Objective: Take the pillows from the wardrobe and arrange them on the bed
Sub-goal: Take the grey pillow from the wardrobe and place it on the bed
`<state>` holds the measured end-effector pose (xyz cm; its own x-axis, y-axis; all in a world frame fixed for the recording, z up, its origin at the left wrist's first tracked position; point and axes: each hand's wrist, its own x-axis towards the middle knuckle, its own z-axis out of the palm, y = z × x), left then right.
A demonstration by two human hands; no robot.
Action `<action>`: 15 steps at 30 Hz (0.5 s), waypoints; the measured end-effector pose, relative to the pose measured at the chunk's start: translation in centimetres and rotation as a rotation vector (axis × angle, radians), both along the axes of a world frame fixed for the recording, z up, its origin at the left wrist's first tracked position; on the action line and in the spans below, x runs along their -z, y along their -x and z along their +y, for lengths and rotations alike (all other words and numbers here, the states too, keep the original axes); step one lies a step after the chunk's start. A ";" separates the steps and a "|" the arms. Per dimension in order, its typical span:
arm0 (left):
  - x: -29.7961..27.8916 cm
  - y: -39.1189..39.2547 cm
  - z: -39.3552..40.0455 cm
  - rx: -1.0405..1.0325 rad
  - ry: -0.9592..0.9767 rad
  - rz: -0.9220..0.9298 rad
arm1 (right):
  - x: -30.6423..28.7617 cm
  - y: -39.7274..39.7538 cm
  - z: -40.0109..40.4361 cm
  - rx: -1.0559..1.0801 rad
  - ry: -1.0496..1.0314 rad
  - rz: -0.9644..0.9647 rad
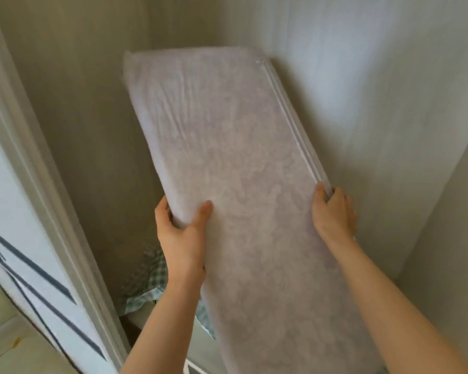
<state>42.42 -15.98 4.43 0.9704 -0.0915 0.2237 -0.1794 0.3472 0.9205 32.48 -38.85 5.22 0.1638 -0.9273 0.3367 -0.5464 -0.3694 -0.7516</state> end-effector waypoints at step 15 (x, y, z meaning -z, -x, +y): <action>-5.1 15.4 14.2 -0.280 -0.233 -0.273 | 1.0 11.3 14.1 -0.198 -0.313 -0.234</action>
<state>27.03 -1.78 9.55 0.8733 0.0877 0.4793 -0.4839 0.0404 0.8742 21.19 -24.77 4.22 0.3019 -0.9488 0.0934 -0.2895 -0.1845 -0.9392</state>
